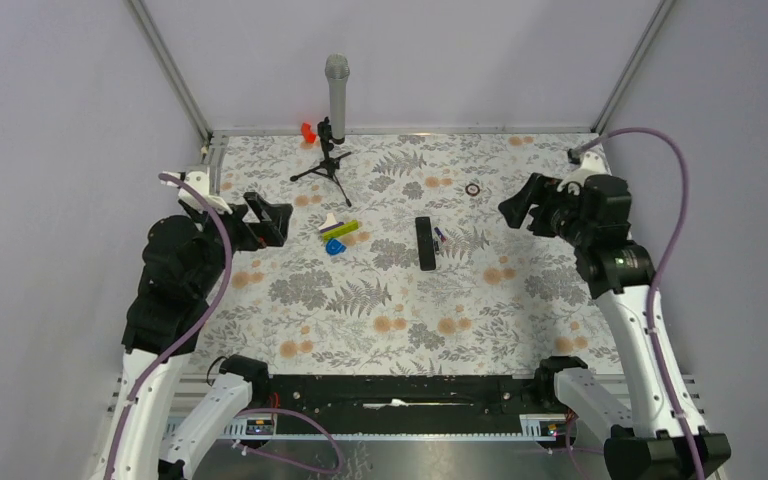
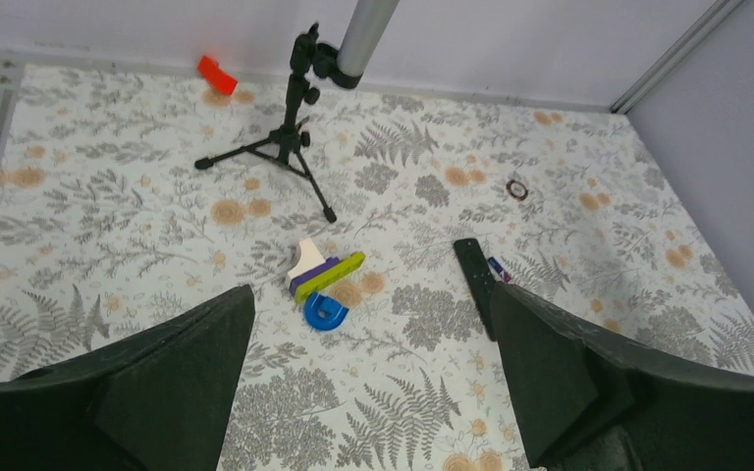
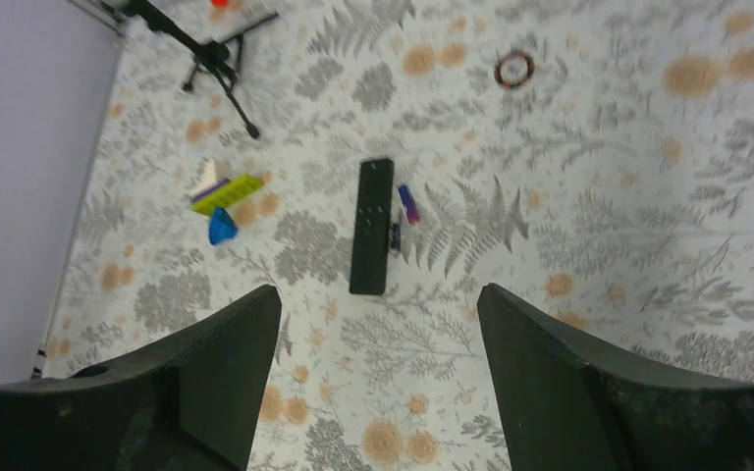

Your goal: Load the batteries into the remote control

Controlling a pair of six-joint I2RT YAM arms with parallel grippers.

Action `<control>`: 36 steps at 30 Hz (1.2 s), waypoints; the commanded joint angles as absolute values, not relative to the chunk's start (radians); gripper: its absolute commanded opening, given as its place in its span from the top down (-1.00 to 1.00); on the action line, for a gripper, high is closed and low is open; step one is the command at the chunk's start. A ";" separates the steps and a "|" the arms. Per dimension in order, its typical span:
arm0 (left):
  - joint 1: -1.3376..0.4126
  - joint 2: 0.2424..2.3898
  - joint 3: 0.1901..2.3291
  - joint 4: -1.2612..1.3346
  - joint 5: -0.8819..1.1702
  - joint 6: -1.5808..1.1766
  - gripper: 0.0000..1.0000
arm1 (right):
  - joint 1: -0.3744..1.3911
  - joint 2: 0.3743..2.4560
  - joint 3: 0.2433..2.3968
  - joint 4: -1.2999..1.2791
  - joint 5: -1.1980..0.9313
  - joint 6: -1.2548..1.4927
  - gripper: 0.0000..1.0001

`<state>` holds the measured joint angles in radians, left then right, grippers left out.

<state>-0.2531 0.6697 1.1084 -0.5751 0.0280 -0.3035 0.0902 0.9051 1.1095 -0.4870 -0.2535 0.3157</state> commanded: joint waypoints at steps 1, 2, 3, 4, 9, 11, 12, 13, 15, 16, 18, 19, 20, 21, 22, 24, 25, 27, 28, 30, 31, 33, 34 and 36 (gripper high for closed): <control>-0.249 0.667 1.039 -0.455 -0.017 -0.309 -0.98 | 0.090 0.943 0.954 -0.333 -0.298 0.380 -0.63; -0.249 0.665 1.021 -0.447 -0.024 -0.317 -0.98 | 0.105 0.958 0.914 -0.303 -0.303 0.408 -0.60; -0.248 0.662 1.004 -0.434 -0.010 -0.320 -0.98 | 0.148 0.982 0.884 -0.288 -0.275 0.428 -0.60; -0.248 0.663 0.981 -0.419 0.011 -0.323 -0.98 | 0.200 0.999 0.862 -0.279 -0.216 0.443 -0.59; -0.247 0.688 0.908 -0.375 0.116 -0.348 -0.98 | 0.446 1.101 0.775 -0.178 -0.022 0.512 -0.60; -0.247 0.703 0.905 -0.378 0.134 -0.357 -0.98 | 0.514 1.151 0.767 -0.156 0.038 0.528 -0.61; -0.247 0.709 0.903 -0.378 0.144 -0.359 -0.98 | 0.547 1.178 0.773 -0.148 0.066 0.527 -0.61; -0.247 0.713 0.901 -0.376 0.152 -0.359 -0.98 | 0.580 1.209 0.786 -0.144 0.090 0.525 -0.63; -0.247 0.716 0.895 -0.372 0.154 -0.351 -0.98 | 0.635 1.275 0.812 -0.145 0.144 0.525 -0.66; -0.247 0.717 0.892 -0.371 0.151 -0.350 -0.98 | 0.659 1.309 0.825 -0.152 0.178 0.524 -0.69; -0.247 0.715 0.888 -0.370 0.145 -0.346 -0.98 | 0.699 1.373 0.847 -0.156 0.246 0.535 -0.75; -0.247 0.714 0.884 -0.368 0.143 -0.344 -0.97 | 0.724 1.402 0.852 -0.145 0.275 0.537 -0.77; -0.247 0.711 0.878 -0.364 0.140 -0.344 -0.98 | 0.736 1.434 0.861 -0.138 0.304 0.544 -0.77; -0.247 0.709 0.873 -0.359 0.136 -0.345 -0.98 | 0.756 1.465 0.873 -0.134 0.333 0.550 -0.77; -0.247 0.708 0.869 -0.356 0.132 -0.345 -0.98 | 0.766 1.503 0.886 -0.132 0.351 0.556 -0.77; -0.247 0.710 0.868 -0.357 0.128 -0.345 -0.98 | 0.777 1.555 0.912 -0.123 0.379 0.574 -0.74; -0.247 0.710 0.868 -0.357 0.124 -0.345 -0.98 | 0.779 1.579 0.926 -0.117 0.381 0.579 -0.71; -0.247 0.713 0.867 -0.361 0.108 -0.344 -0.98 | 0.779 1.624 0.956 -0.118 0.394 0.596 -0.61; -0.247 0.713 0.867 -0.364 0.099 -0.345 -0.98 | 0.780 1.652 0.974 -0.123 0.402 0.599 -0.60; -0.247 0.709 0.865 -0.368 0.081 -0.345 -0.98 | 0.781 1.704 1.011 -0.136 0.420 0.598 -0.58; -0.247 0.709 0.864 -0.369 0.075 -0.346 -0.98 | 0.781 1.730 1.028 -0.146 0.433 0.600 -0.57; -0.247 0.704 0.860 -0.367 0.064 -0.346 -0.98 | 0.779 1.772 1.060 -0.161 0.456 0.606 -0.56; -0.247 0.702 0.859 -0.366 0.058 -0.347 -0.98 | 0.780 1.791 1.078 -0.168 0.464 0.608 -0.55; -0.247 0.703 0.859 -0.365 0.052 -0.346 -0.98 | 0.781 1.818 1.095 -0.175 0.475 0.611 -0.51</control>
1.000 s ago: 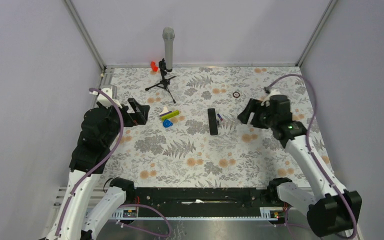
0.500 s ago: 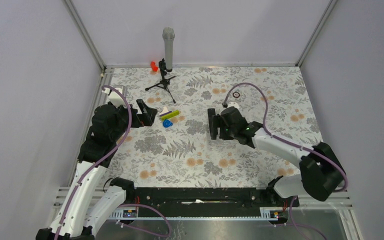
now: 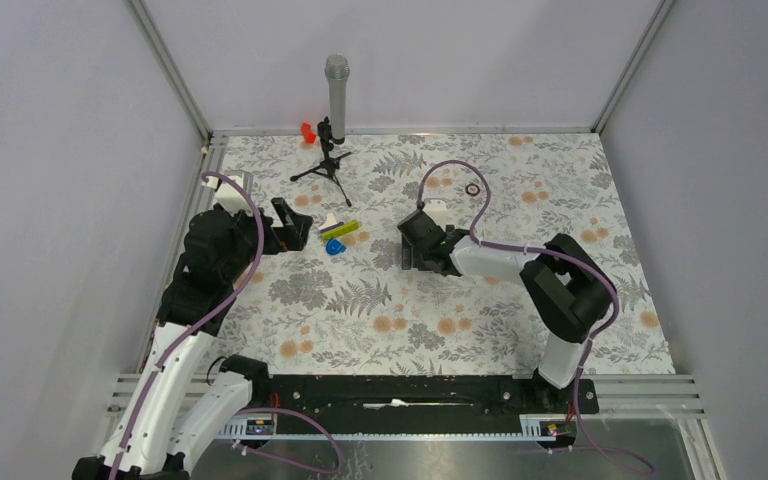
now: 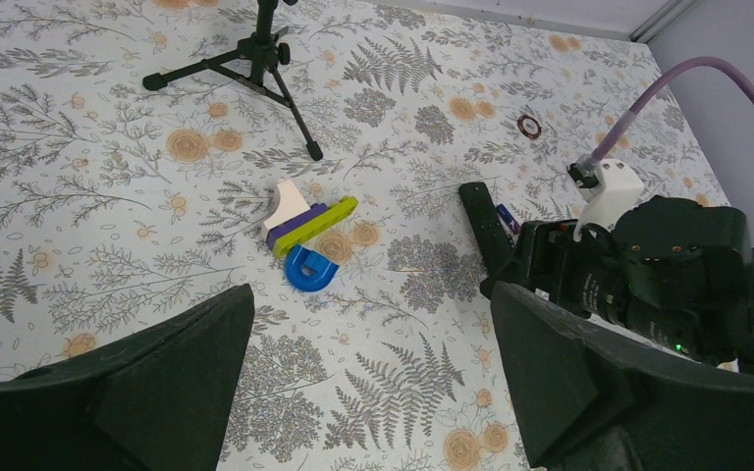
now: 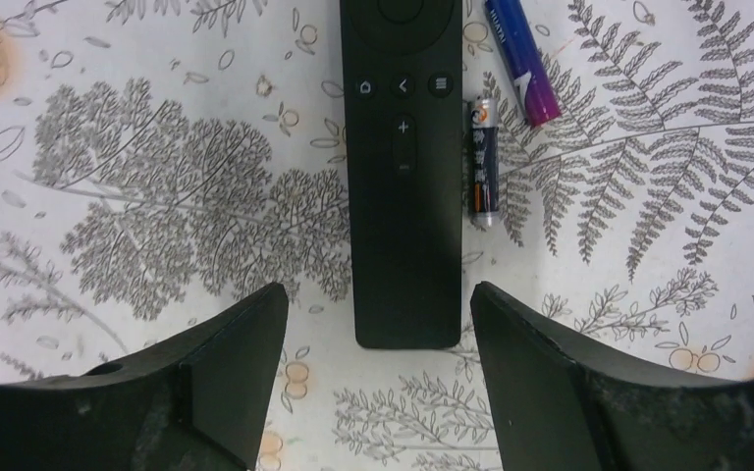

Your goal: Load the batteries into the remote control

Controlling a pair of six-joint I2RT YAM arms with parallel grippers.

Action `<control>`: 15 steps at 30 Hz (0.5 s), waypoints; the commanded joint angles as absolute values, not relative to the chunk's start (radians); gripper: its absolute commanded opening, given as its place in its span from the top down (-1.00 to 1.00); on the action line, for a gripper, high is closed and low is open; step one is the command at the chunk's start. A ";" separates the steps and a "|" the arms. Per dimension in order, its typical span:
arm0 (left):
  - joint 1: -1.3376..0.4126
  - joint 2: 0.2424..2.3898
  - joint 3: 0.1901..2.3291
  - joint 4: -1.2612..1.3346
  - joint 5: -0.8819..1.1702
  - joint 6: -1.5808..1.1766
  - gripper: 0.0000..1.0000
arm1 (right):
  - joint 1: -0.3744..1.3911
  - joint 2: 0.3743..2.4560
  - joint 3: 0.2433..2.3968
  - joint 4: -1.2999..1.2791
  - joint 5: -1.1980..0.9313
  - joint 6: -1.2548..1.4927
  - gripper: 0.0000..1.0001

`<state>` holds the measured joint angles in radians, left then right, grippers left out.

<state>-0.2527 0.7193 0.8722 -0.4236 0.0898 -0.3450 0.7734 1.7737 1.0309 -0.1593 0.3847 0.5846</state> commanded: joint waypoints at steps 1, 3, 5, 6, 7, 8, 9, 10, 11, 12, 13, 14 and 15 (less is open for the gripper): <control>-0.247 0.705 0.860 -0.365 0.049 -0.345 -0.98 | 0.781 1.830 1.104 -0.184 0.484 0.617 -0.50; -0.247 0.706 0.862 -0.368 0.048 -0.344 -0.98 | 0.780 1.852 1.130 -0.238 0.519 0.649 -0.48; -0.247 0.706 0.859 -0.367 0.045 -0.345 -0.98 | 0.780 1.868 1.143 -0.271 0.543 0.672 -0.44; -0.247 0.705 0.858 -0.365 0.046 -0.345 -0.98 | 0.781 1.874 1.144 -0.275 0.550 0.678 -0.41; -0.247 0.706 0.858 -0.365 0.048 -0.345 -0.98 | 0.781 1.879 1.144 -0.275 0.554 0.682 -0.36; -0.247 0.707 0.859 -0.363 0.056 -0.344 -0.98 | 0.781 1.885 1.144 -0.276 0.556 0.688 -0.29; -0.247 0.705 0.859 -0.361 0.065 -0.342 -0.97 | 0.781 1.890 1.146 -0.275 0.555 0.691 -0.20; -0.247 0.703 0.859 -0.358 0.073 -0.340 -0.98 | 0.781 1.893 1.147 -0.275 0.553 0.693 -0.09; -0.247 0.701 0.858 -0.355 0.078 -0.339 -0.98 | 0.780 1.894 1.147 -0.267 0.545 0.692 0.04; -0.247 0.697 0.857 -0.353 0.078 -0.339 -0.97 | 0.781 1.891 1.143 -0.251 0.532 0.682 0.21; -0.247 0.693 0.855 -0.353 0.078 -0.339 -0.98 | 0.780 1.886 1.133 -0.229 0.513 0.669 0.32; -0.247 0.689 0.853 -0.353 0.077 -0.339 -0.98 | 0.781 1.876 1.126 -0.206 0.487 0.652 0.40; -0.247 0.687 0.852 -0.353 0.074 -0.340 -0.98 | 0.781 1.864 1.118 -0.179 0.451 0.632 0.44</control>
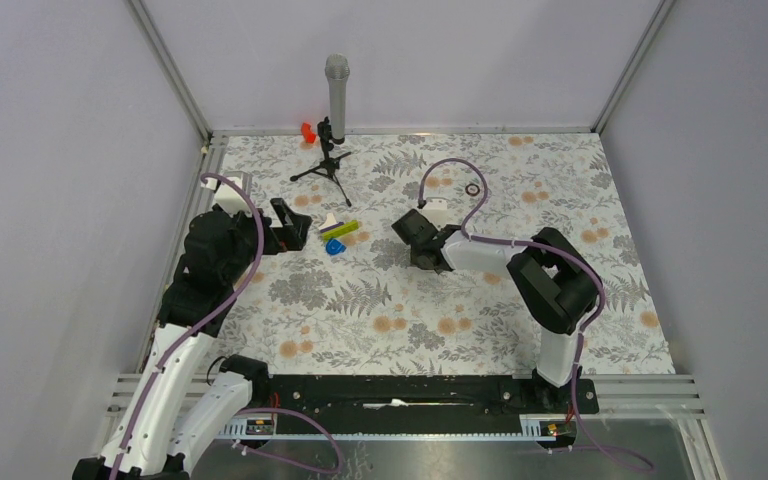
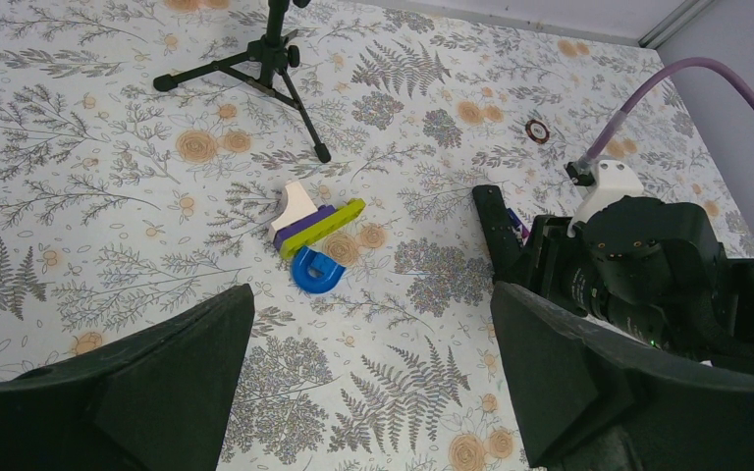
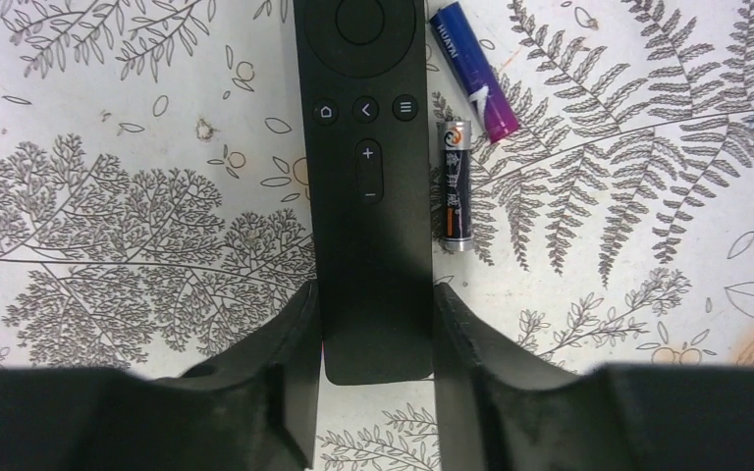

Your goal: Load the batteries into the remote control

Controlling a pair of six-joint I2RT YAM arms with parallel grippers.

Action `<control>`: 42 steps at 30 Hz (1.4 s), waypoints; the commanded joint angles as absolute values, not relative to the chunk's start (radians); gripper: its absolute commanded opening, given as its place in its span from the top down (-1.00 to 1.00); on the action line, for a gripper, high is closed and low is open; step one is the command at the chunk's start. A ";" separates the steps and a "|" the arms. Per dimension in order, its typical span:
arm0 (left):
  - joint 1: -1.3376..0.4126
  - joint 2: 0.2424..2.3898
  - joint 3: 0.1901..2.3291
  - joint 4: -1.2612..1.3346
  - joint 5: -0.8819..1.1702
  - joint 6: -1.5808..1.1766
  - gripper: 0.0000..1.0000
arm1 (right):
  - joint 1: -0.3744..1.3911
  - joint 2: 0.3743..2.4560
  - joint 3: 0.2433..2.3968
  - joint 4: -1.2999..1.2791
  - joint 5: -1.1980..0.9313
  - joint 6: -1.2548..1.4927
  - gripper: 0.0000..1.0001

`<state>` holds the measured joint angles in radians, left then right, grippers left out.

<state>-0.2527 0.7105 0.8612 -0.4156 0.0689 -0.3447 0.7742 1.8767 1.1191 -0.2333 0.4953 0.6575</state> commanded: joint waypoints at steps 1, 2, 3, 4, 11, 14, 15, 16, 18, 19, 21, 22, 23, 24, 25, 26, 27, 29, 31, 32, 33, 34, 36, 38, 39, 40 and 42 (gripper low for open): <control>-0.247 0.684 0.851 -0.355 0.073 -0.342 -0.98 | 0.780 1.851 1.114 -0.158 0.424 0.613 0.46; -0.247 0.682 0.851 -0.357 0.075 -0.343 -0.98 | 0.781 1.837 1.111 -0.139 0.393 0.593 0.47; -0.247 0.681 0.851 -0.358 0.083 -0.342 -0.98 | 0.780 1.822 1.110 -0.127 0.361 0.570 0.47; -0.247 0.681 0.851 -0.360 0.094 -0.342 -0.98 | 0.780 1.806 1.114 -0.119 0.328 0.552 0.48; -0.247 0.702 0.854 -0.381 0.158 -0.388 -0.98 | 0.780 1.616 1.078 0.005 0.076 0.490 0.51; -0.247 0.723 0.853 -0.373 0.230 -0.431 -0.98 | 0.780 1.529 1.045 0.078 -0.045 0.513 0.52; -0.247 0.732 0.853 -0.371 0.251 -0.449 -0.98 | 0.780 1.504 1.036 0.099 -0.081 0.530 0.53; -0.247 0.742 0.853 -0.365 0.278 -0.469 -0.98 | 0.780 1.479 1.022 0.129 -0.121 0.550 0.54; -0.247 0.761 0.850 -0.340 0.339 -0.515 -0.97 | 0.780 1.438 0.984 0.207 -0.212 0.603 0.56; -0.247 0.769 0.847 -0.317 0.381 -0.554 -0.97 | 0.780 1.421 0.965 0.255 -0.271 0.630 0.56; -0.247 0.786 0.835 -0.248 0.475 -0.611 -0.98 | 0.781 1.395 0.931 0.350 -0.360 0.689 0.56; -0.247 0.791 0.828 -0.206 0.521 -0.638 -0.98 | 0.780 1.386 0.922 0.387 -0.400 0.716 0.56; -0.247 0.797 0.820 -0.172 0.558 -0.660 -0.97 | 0.781 1.380 0.911 0.430 -0.434 0.751 0.56; -0.247 0.800 0.807 -0.132 0.597 -0.681 -0.97 | 0.780 1.375 0.904 0.472 -0.470 0.781 0.56; -0.247 0.801 0.795 -0.086 0.633 -0.701 -0.98 | 0.780 1.374 0.900 0.509 -0.501 0.817 0.56; -0.247 0.801 0.782 -0.044 0.672 -0.723 -0.97 | 0.780 1.373 0.894 0.552 -0.530 0.855 0.56; -0.247 0.803 0.772 -0.010 0.711 -0.747 -0.97 | 0.780 1.373 0.888 0.599 -0.561 0.890 0.56; -0.247 0.810 0.763 0.053 0.769 -0.788 -0.98 | 0.780 1.373 0.880 0.701 -0.608 0.973 0.56; -0.247 0.819 0.768 0.060 0.807 -0.827 -0.97 | 0.781 1.370 0.885 0.759 -0.640 1.042 0.56; -0.247 0.821 0.770 0.065 0.818 -0.842 -0.97 | 0.781 1.368 0.892 0.775 -0.653 1.068 0.56; -0.247 0.819 0.769 0.079 0.825 -0.861 -0.97 | 0.780 1.366 0.898 0.786 -0.660 1.089 0.56; -0.247 0.817 0.764 0.101 0.829 -0.886 -0.97 | 0.780 1.365 0.906 0.792 -0.668 1.099 0.56; -0.247 0.816 0.749 0.174 0.835 -0.958 -0.97 | 0.781 1.364 0.920 0.787 -0.685 1.114 0.56; -0.247 0.822 0.736 0.258 0.847 -1.035 -0.97 | 0.780 1.366 0.929 0.798 -0.703 1.135 0.56; -0.247 0.829 0.732 0.294 0.854 -1.070 -0.95 | 0.780 1.368 0.928 0.812 -0.712 1.152 0.56; -0.247 0.834 0.730 0.326 0.861 -1.102 -0.93 | 0.780 1.370 0.928 0.829 -0.723 1.167 0.56; -0.247 0.843 0.736 0.353 0.865 -1.131 -0.86 | 0.780 1.372 0.927 0.852 -0.734 1.193 0.56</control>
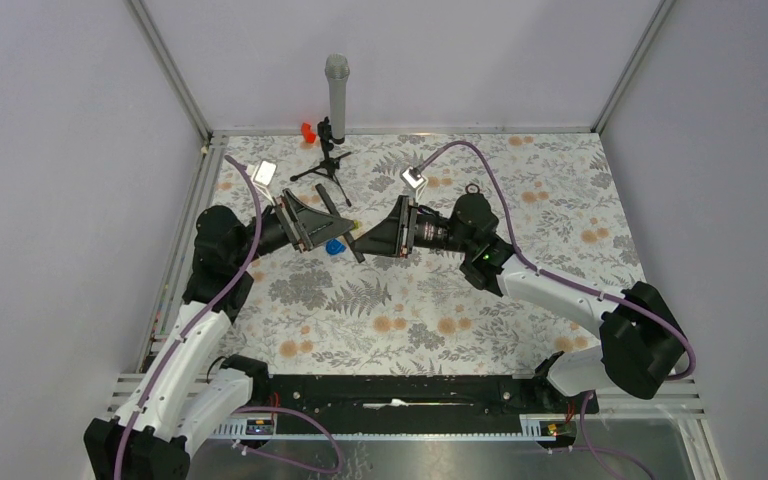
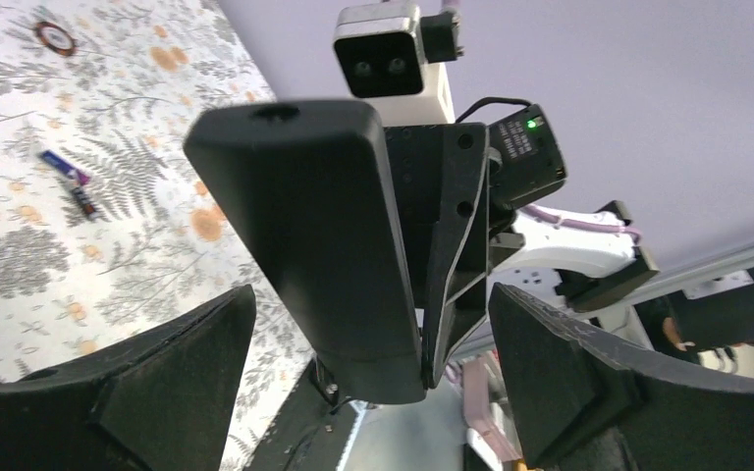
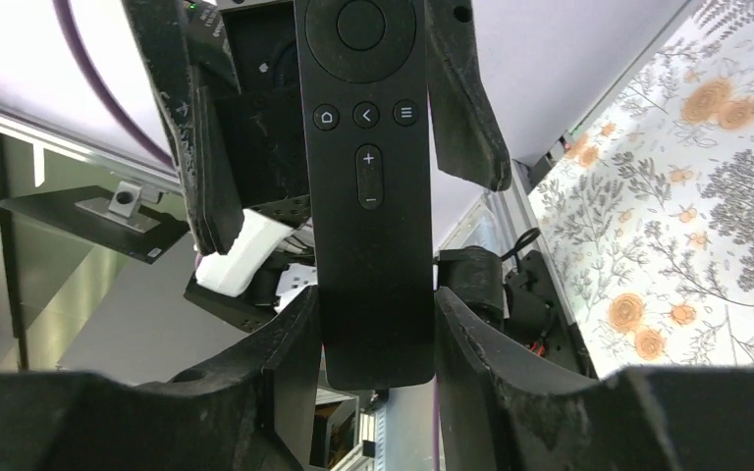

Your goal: Load the batteries into the remote control

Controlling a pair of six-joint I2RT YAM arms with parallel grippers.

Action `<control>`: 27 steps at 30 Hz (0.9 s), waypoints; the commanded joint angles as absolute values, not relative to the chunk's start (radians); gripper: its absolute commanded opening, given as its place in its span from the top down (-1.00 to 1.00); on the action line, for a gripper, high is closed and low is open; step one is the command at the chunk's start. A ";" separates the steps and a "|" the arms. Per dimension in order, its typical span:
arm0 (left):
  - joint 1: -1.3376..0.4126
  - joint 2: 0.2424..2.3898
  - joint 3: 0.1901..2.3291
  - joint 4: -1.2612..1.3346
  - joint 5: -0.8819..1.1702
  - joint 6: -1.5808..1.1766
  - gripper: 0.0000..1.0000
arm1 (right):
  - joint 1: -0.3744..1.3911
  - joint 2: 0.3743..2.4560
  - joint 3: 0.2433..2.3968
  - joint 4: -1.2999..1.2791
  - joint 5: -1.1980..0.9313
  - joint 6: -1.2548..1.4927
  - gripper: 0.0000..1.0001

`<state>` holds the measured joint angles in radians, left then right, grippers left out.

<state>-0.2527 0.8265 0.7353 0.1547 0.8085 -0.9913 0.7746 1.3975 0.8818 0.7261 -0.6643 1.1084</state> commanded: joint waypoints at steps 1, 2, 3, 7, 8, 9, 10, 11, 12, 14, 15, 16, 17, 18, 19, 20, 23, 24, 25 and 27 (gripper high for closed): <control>-0.247 0.845 0.739 0.352 0.863 -1.137 -0.82 | 0.781 1.372 0.927 0.863 -0.738 1.205 0.56; -0.247 0.846 0.742 0.351 0.862 -1.138 -0.78 | 0.781 1.371 0.927 0.873 -0.748 1.214 0.56; -0.247 0.847 0.744 0.350 0.859 -1.138 -0.72 | 0.781 1.371 0.929 0.875 -0.754 1.217 0.56; -0.247 0.849 0.735 0.351 0.842 -1.142 -0.48 | 0.780 1.374 0.934 0.869 -0.766 1.226 0.55; -0.247 0.847 0.731 0.353 0.833 -1.143 -0.44 | 0.779 1.378 0.935 0.868 -0.768 1.228 0.55; -0.247 0.845 0.726 0.356 0.824 -1.144 -0.38 | 0.780 1.381 0.936 0.867 -0.771 1.230 0.55; -0.247 0.842 0.722 0.356 0.816 -1.146 -0.29 | 0.780 1.386 0.937 0.863 -0.773 1.230 0.54; -0.247 0.840 0.720 0.356 0.811 -1.145 -0.18 | 0.781 1.390 0.938 0.860 -0.772 1.230 0.52; -0.247 0.838 0.720 0.352 0.800 -1.142 0.09 | 0.780 1.394 0.943 0.836 -0.768 1.219 0.48; -0.247 0.835 0.727 0.317 0.785 -1.123 0.32 | 0.780 1.395 0.959 0.772 -0.757 1.183 0.32; -0.247 0.834 0.735 0.288 0.774 -1.108 0.39 | 0.781 1.393 0.972 0.726 -0.749 1.155 0.20; -0.247 0.832 0.745 0.250 0.761 -1.090 0.44 | 0.780 1.390 0.986 0.674 -0.737 1.117 0.07; -0.247 0.831 0.758 0.205 0.742 -1.068 0.50 | 0.781 1.384 1.000 0.614 -0.717 1.072 -0.05; -0.247 0.831 0.770 0.151 0.715 -1.046 0.56 | 0.781 1.376 1.012 0.559 -0.688 1.015 -0.16; -0.247 0.830 0.787 0.096 0.684 -1.026 0.61 | 0.779 1.370 1.023 0.498 -0.654 0.962 -0.27; -0.247 0.831 0.800 0.042 0.653 -1.007 0.66 | 0.780 1.364 1.032 0.452 -0.619 0.909 -0.38; -0.247 0.833 0.832 -0.094 0.539 -0.983 0.69 | 0.786 1.351 1.019 0.407 -0.512 0.762 -0.63; -0.247 0.834 0.841 -0.126 0.508 -0.984 0.70 | 0.792 1.347 1.012 0.409 -0.479 0.726 -0.66; -0.247 0.836 0.848 -0.158 0.479 -0.985 0.71 | 0.806 1.346 1.006 0.408 -0.448 0.688 -0.67; -0.247 0.842 0.859 -0.198 0.445 -0.990 0.72 | 0.847 1.349 1.011 0.396 -0.369 0.597 -0.67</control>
